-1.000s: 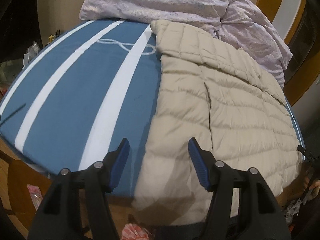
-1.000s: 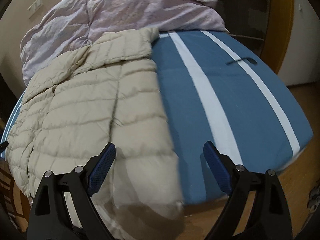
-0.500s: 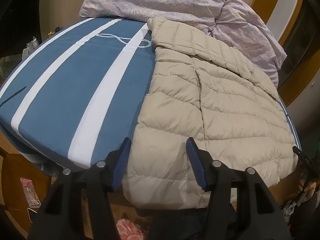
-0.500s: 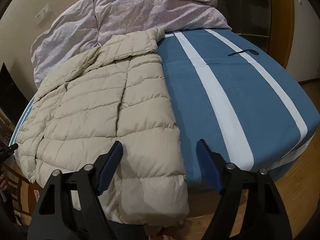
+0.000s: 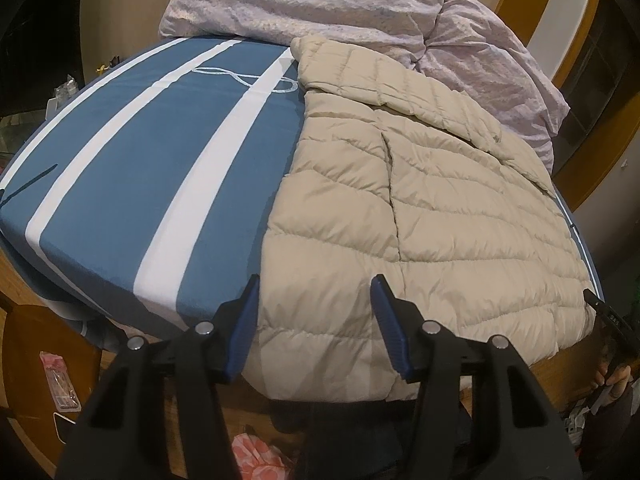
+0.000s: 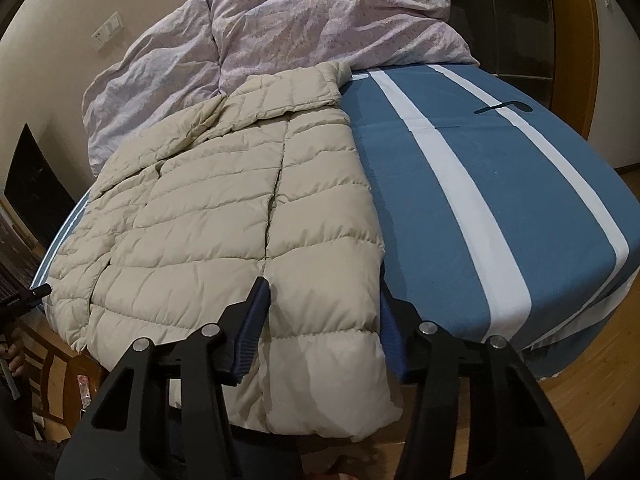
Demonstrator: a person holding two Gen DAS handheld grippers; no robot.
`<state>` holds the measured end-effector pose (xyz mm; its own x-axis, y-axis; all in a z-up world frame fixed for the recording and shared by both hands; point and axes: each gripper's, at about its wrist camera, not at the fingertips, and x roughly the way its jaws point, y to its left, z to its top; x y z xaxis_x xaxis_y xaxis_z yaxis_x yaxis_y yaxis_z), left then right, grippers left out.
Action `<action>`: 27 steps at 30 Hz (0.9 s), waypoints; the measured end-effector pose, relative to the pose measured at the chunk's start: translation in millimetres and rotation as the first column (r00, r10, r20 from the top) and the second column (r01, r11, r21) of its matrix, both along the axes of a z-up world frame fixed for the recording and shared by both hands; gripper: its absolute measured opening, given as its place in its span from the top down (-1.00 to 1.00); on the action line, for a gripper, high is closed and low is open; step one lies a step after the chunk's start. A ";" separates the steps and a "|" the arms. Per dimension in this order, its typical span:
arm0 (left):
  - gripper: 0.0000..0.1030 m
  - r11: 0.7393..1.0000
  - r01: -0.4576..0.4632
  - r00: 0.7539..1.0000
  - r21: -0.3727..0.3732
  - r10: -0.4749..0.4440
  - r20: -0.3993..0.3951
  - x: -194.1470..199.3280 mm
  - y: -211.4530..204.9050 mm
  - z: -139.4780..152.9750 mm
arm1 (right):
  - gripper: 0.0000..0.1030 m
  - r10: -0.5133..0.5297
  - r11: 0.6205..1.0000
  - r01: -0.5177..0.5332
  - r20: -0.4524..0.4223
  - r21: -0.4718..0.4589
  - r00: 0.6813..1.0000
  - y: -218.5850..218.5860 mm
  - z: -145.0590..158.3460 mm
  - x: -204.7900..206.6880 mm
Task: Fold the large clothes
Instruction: 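Grasp the jacket hem with both tools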
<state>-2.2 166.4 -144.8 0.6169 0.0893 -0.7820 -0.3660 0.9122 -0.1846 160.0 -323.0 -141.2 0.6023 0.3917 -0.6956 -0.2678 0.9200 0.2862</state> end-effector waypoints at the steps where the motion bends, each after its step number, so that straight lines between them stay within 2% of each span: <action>1: -0.07 1.000 0.002 1.000 0.006 -0.002 -0.001 -0.3 -0.9 -0.1 | -0.04 0.001 1.000 -0.001 0.003 0.001 1.000 -0.3 -0.2 -1.0; 5: -0.07 1.000 0.010 1.000 0.019 -0.010 0.003 -3.6 -2.8 -0.5 | -0.05 0.005 1.000 -0.005 0.016 -0.004 1.000 0.3 -0.5 -4.9; 10: -0.04 0.997 0.018 1.000 0.075 -0.018 0.001 -4.7 -11.7 -1.7 | -0.04 0.019 0.998 -0.016 0.051 -0.058 0.999 8.1 -1.0 -12.2; 13: 0.18 0.997 0.019 1.000 0.076 -0.019 0.005 -7.6 -13.4 -1.9 | 0.14 0.033 0.998 -0.030 0.043 -0.050 0.999 9.6 -0.8 -14.1; 15: 0.31 0.998 0.019 1.000 0.061 -0.020 0.010 -9.9 -12.1 -1.9 | 0.38 0.038 0.999 -0.037 0.031 -0.029 0.999 8.2 -1.0 -14.1; 18: 0.55 0.999 0.022 1.000 0.038 -0.022 0.012 -12.5 -10.4 -2.2 | 0.63 0.043 0.999 -0.043 0.012 0.004 0.999 6.7 -1.8 -12.9; 20: 0.74 0.999 0.028 1.000 0.028 -0.028 0.010 -12.5 -10.6 -2.5 | 0.71 0.040 0.999 -0.040 0.006 0.015 0.999 6.7 -0.7 -11.7; 27: 0.88 0.996 0.042 0.999 0.073 -0.042 -0.002 -8.0 -17.7 4.6 | 0.81 0.025 1.000 -0.026 0.032 0.007 0.999 7.8 12.4 -8.8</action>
<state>-10.2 148.8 -140.2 0.6211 0.1203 -0.7744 -0.3269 0.9379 -0.1164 151.2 -315.2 -128.8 0.6139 0.4124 -0.6731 -0.3003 0.9106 0.2839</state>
